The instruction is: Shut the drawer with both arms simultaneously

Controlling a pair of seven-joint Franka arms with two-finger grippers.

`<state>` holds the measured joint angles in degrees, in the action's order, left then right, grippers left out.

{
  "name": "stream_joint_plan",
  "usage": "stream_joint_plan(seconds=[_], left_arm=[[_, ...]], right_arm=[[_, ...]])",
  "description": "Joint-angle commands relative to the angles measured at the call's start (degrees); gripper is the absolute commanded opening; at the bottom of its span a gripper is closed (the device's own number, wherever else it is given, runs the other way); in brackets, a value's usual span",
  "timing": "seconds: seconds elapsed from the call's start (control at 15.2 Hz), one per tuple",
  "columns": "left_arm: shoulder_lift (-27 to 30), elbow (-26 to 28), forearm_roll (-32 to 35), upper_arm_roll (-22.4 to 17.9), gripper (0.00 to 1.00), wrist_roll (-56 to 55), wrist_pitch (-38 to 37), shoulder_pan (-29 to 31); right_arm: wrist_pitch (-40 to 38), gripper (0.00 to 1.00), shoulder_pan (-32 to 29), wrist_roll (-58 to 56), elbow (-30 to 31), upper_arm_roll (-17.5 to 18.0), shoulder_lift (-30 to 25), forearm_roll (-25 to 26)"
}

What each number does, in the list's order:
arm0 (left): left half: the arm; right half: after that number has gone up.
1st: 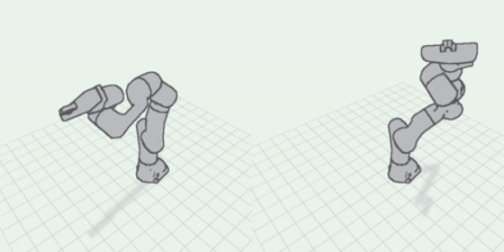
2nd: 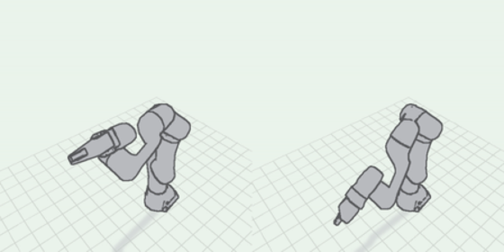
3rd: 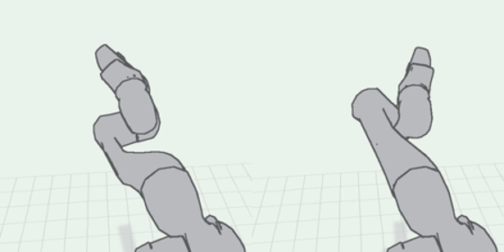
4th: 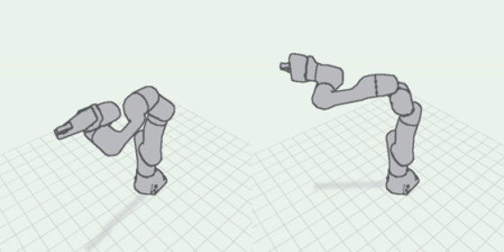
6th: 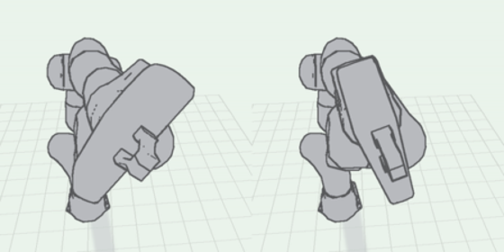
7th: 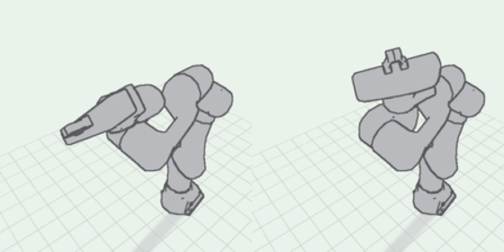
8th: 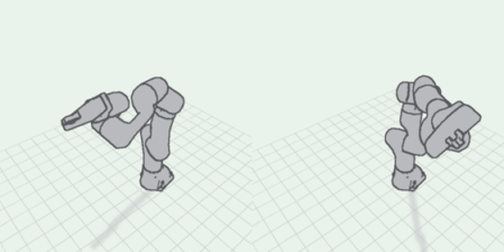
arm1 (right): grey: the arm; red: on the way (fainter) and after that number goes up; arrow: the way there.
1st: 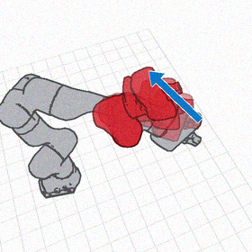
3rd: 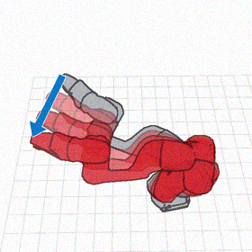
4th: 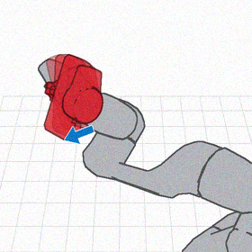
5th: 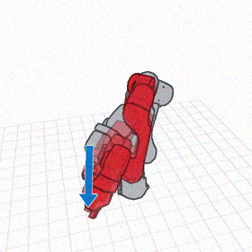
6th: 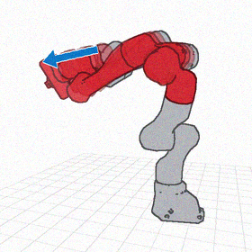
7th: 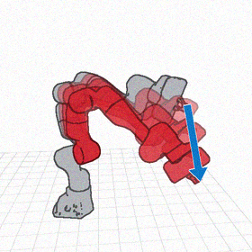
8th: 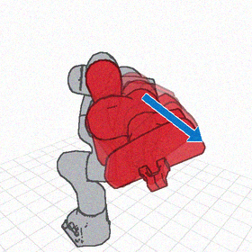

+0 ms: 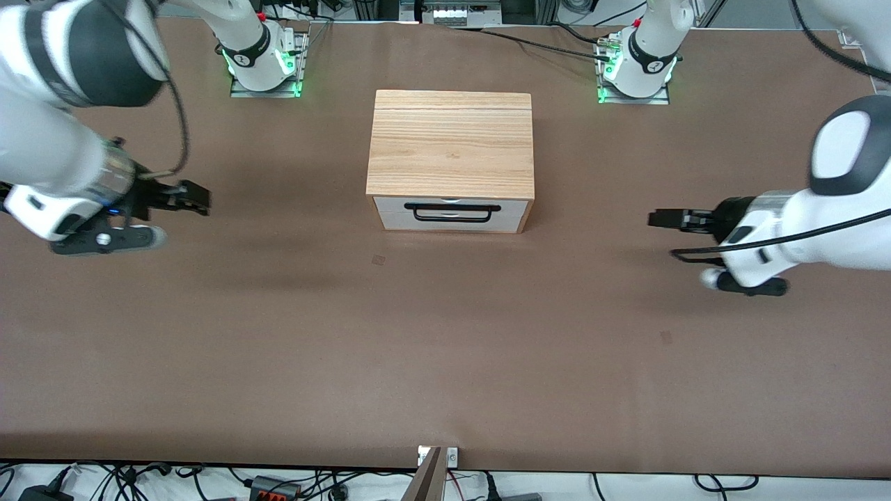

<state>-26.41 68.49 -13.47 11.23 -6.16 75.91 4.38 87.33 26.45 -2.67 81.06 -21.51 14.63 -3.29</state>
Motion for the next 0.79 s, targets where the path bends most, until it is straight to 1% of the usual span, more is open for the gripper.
stream_joint_plan(seconds=[0.0, 0.07, 0.13, 0.2, 0.26, 0.33, 0.46, 0.59, 0.72], left_arm=[[3.11, 0.43, 2.48, 0.55, 1.0, 0.97, 0.73, 0.97], [4.59, -0.54, 2.92, 0.64, 1.0, 0.98, 0.38, 1.68], [6.09, -0.2, 3.96, 0.64, 1.0, 0.89, -0.06, 1.25], [7.15, -0.02, 7.02, 1.25, 1.0, 0.45, -1.02, 1.16], [7.77, 0.24, 7.83, 1.86, 1.0, 0.36, -1.55, 1.16], [8.12, 0.59, 8.45, 2.57, 1.0, 0.27, -1.64, 1.07], [10.74, 3.57, 10.81, 3.01, 1.0, 0.27, -1.64, 1.07], [15.92, 10.75, 11.8, 3.89, 1.0, 0.19, 0.27, 1.16], [23.38, 21.11, 11.8, 4.07, 1.0, 0.1, 6.32, 1.16]], right_arm=[[-0.05, 1.0, -7.07, -2.6, 6.37, 6.27, -6.26, 3.45], [0.38, 1.0, -13.64, -2.69, 9.17, 13.01, -8.54, 6.08], [2.21, 1.0, -19.36, -2.26, 12.33, 19.51, -11.18, 8.19], [4.67, 1.0, -23.07, -1.64, 15.76, 22.89, -13.81, 8.39], [7.3, 1.0, -25.11, -1.55, 18.84, 23.7, -15.93, 8.3], [8.98, 1.0, -26.26, -1.37, 21.04, 23.71, -17.25, 7.78], [8.65, 1.0, -27.76, -1.9, 21.16, 23.36, -17.36, 6.38], [8.56, 1.0, -28.38, -1.99, 20.11, 21.7, -18.66, 4.01], [7.08, 1.0, -28.12, -1.12, 19.4, 20.99, -18.5, 3.55]])
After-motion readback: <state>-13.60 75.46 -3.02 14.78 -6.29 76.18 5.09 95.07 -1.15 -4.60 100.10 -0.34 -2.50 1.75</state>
